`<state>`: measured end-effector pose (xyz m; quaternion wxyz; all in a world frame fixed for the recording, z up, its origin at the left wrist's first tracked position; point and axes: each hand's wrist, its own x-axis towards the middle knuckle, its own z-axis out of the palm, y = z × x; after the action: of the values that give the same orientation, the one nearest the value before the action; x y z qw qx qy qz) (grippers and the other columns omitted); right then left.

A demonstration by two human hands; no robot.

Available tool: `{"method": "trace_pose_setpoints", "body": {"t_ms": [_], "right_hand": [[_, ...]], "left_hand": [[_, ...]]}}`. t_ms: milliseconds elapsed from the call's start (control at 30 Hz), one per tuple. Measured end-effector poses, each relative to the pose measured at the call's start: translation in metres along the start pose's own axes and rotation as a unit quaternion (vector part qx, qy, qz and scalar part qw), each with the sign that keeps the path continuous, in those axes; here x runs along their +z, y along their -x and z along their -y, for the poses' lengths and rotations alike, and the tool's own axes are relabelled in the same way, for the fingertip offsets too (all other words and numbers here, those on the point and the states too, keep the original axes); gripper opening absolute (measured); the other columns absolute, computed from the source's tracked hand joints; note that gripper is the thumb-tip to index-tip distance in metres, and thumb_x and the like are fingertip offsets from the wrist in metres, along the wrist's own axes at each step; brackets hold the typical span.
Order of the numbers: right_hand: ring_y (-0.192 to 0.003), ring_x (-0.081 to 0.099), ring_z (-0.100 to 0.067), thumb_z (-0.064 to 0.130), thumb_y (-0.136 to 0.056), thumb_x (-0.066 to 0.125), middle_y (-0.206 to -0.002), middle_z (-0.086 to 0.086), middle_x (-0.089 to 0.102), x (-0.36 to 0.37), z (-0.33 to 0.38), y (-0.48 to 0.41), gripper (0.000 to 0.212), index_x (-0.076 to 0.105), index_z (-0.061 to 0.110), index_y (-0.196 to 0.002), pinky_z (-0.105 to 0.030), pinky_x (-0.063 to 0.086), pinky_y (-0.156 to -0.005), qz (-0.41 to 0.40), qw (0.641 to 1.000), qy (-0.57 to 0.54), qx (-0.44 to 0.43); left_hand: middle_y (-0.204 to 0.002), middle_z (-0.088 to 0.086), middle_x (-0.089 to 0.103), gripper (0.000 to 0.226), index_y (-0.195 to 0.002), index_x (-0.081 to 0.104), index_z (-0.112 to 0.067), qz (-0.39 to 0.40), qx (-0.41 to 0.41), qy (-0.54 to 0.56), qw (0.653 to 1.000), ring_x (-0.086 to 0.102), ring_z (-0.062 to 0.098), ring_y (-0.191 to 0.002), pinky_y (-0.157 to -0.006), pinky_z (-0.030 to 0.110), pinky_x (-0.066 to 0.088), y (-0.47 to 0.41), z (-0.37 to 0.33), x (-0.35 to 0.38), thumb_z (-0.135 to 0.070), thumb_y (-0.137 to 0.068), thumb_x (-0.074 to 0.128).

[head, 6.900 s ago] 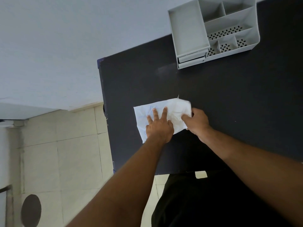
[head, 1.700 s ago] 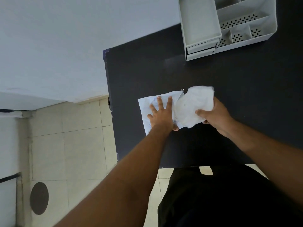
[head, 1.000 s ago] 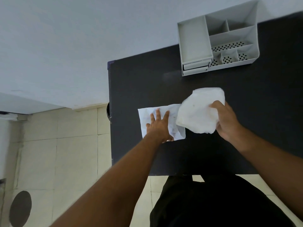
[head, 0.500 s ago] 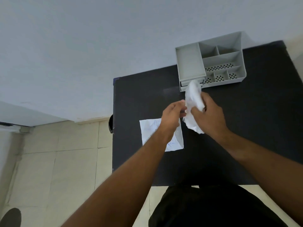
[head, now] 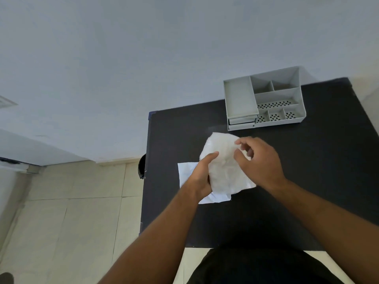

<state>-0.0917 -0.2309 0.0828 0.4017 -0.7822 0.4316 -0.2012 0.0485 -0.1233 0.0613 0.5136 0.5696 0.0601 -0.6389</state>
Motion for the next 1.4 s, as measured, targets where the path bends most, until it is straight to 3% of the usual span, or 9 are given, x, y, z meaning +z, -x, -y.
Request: {"method": "trace_pose_setpoints", "body": {"t_ms": [100, 200, 333, 633, 867, 933, 1133, 1233, 1400], "right_hand": [[-0.1, 0.055, -0.008, 0.04, -0.088, 0.065, -0.116, 0.01, 0.056, 0.001, -0.001, -0.012, 0.041, 0.059, 0.033, -0.128, -0.034, 0.052, -0.087, 0.008, 1.0, 0.017, 0.021], [-0.112, 0.054, -0.008, 0.044, -0.088, 0.067, -0.124, 0.014, 0.051, 0.001, 0.001, -0.025, 0.056, 0.049, 0.036, -0.14, -0.035, 0.048, -0.096, 0.138, 0.986, -0.034, 0.092], [-0.094, 0.073, -0.016, 0.03, -0.089, 0.074, -0.106, 0.003, 0.075, -0.003, -0.005, -0.033, 0.029, 0.069, 0.022, -0.117, -0.037, 0.059, -0.086, 0.273, 0.921, -0.191, 0.199], [-0.11, 0.07, -0.029, 0.011, -0.091, 0.07, -0.122, -0.01, 0.072, 0.004, -0.023, -0.036, 0.038, 0.062, 0.012, -0.128, -0.043, 0.06, -0.079, 0.115, 0.765, -0.507, 0.381], [-0.112, 0.069, -0.031, 0.0, -0.092, 0.063, -0.129, -0.014, 0.067, 0.013, -0.006, -0.04, 0.049, 0.051, 0.014, -0.138, -0.04, 0.063, -0.072, 0.01, 0.645, -0.667, 0.373], [-0.111, 0.07, -0.033, -0.001, -0.092, 0.062, -0.129, -0.016, 0.067, 0.02, -0.002, -0.036, 0.048, 0.051, 0.012, -0.137, -0.042, 0.063, -0.074, 0.015, 0.647, -0.666, 0.37], [-0.114, 0.068, -0.031, 0.002, -0.09, 0.067, -0.129, -0.01, 0.066, 0.034, -0.005, -0.014, 0.052, 0.053, 0.024, -0.135, -0.051, 0.054, -0.099, 0.096, 0.762, -0.548, 0.331], [-0.121, 0.064, -0.027, 0.009, -0.089, 0.071, -0.132, -0.004, 0.066, 0.034, -0.008, -0.009, 0.052, 0.056, 0.029, -0.135, -0.051, 0.048, -0.104, 0.151, 0.765, -0.537, 0.322], [-0.107, 0.068, -0.024, 0.014, -0.087, 0.075, -0.128, -0.006, 0.067, 0.025, -0.008, -0.016, 0.046, 0.057, 0.02, -0.13, -0.039, 0.056, -0.084, 0.129, 0.795, -0.493, 0.328]], "left_hand": [[-0.127, 0.016, 0.071, 0.056, -0.132, 0.067, -0.012, 0.005, -0.037, -0.044, 0.998, 0.066, 0.036, -0.121, -0.108, 0.054, 0.047, 0.002, -0.004, -0.011, -0.037, -0.082, 0.076], [-0.131, 0.017, 0.069, 0.059, -0.135, 0.065, -0.012, 0.04, -0.065, -0.101, 0.992, 0.064, 0.037, -0.123, -0.11, 0.055, 0.045, 0.004, -0.014, -0.019, -0.032, -0.081, 0.078], [-0.133, 0.017, 0.067, 0.068, -0.139, 0.058, -0.013, 0.057, -0.082, -0.152, 0.983, 0.062, 0.038, -0.126, -0.109, 0.057, 0.046, 0.002, -0.03, -0.022, -0.027, -0.077, 0.083], [-0.13, -0.004, 0.064, 0.05, -0.122, 0.061, -0.031, -0.156, 0.068, -0.194, 0.966, 0.06, 0.023, -0.118, -0.115, 0.058, 0.034, -0.005, -0.033, -0.034, -0.068, -0.088, 0.06], [-0.14, 0.003, 0.064, 0.092, -0.147, 0.049, -0.026, 0.08, -0.034, -0.052, 0.995, 0.062, 0.029, -0.127, -0.12, 0.058, 0.021, -0.007, 0.005, -0.034, -0.081, -0.073, 0.057], [-0.145, 0.002, 0.061, 0.087, -0.15, 0.047, -0.032, 0.107, -0.009, -0.038, 0.993, 0.059, 0.027, -0.132, -0.119, 0.058, 0.022, -0.007, 0.009, -0.018, -0.076, -0.077, 0.061], [-0.123, 0.006, 0.071, 0.039, -0.129, 0.064, -0.017, -0.031, 0.082, 0.014, 0.996, 0.063, 0.026, -0.121, -0.099, 0.045, 0.047, -0.014, -0.012, 0.015, -0.028, -0.093, 0.073], [-0.129, 0.011, 0.069, 0.035, -0.128, 0.064, -0.014, -0.07, 0.105, 0.034, 0.991, 0.062, 0.033, -0.123, -0.092, 0.043, 0.054, -0.019, -0.021, 0.008, -0.014, -0.094, 0.07], [-0.125, 0.007, 0.069, 0.027, -0.121, 0.066, -0.019, -0.081, 0.113, -0.001, 0.99, 0.063, 0.032, -0.118, -0.094, 0.045, 0.056, -0.019, -0.026, -0.001, -0.013, -0.095, 0.069]]}}
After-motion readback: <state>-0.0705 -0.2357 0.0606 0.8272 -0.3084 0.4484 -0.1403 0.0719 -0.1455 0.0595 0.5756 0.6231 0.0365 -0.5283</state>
